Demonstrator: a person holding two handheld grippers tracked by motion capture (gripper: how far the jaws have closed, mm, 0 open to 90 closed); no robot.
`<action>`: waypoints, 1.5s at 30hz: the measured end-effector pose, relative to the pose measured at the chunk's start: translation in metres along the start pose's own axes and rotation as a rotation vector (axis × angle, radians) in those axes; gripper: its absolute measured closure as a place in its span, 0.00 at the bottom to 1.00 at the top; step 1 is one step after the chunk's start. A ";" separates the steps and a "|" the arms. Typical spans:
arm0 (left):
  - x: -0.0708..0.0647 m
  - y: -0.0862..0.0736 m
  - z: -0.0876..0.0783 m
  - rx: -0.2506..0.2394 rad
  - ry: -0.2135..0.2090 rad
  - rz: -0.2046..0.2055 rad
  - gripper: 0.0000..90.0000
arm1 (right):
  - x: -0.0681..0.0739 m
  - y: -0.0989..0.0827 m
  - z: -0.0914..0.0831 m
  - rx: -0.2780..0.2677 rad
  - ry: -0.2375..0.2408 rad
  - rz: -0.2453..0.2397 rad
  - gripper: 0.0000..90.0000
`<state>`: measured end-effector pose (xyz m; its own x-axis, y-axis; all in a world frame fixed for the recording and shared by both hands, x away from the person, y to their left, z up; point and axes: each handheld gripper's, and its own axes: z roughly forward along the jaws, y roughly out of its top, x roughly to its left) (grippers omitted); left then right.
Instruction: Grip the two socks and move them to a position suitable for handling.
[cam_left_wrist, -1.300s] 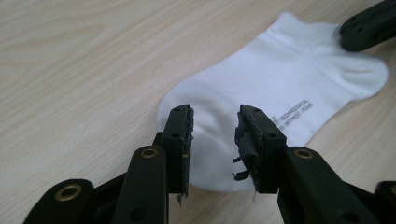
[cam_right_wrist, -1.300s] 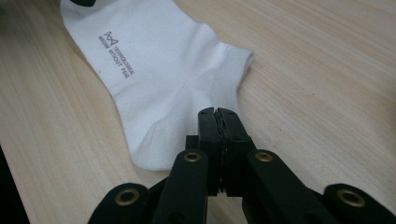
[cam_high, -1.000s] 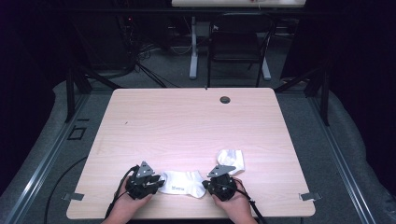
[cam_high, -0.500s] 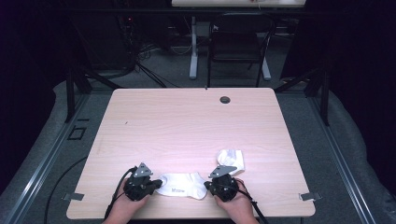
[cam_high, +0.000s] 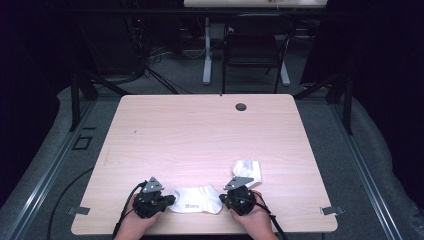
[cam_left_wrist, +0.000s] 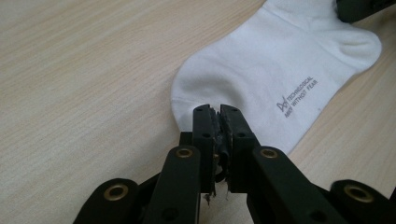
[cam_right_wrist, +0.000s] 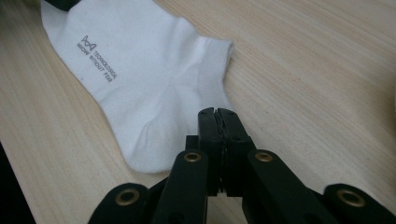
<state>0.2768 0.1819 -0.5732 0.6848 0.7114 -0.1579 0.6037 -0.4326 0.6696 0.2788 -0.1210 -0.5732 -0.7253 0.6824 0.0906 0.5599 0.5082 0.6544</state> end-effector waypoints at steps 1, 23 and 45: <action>0.000 0.001 -0.001 -0.008 -0.005 -0.004 0.93 | 0.000 0.000 -0.001 -0.004 0.002 -0.001 0.97; 0.023 0.013 -0.009 -0.130 0.090 -0.007 0.63 | -0.051 0.002 -0.044 -0.189 -0.229 0.120 0.63; 0.022 0.016 -0.003 -0.121 0.083 0.007 0.62 | -0.087 0.016 0.003 -0.057 -0.273 0.208 0.81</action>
<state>0.3003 0.1924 -0.5642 0.6497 0.7542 -0.0954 0.5422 -0.3717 0.7536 0.3522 -0.1705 -0.5724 -0.4600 0.8875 0.0273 0.6556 0.3188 0.6845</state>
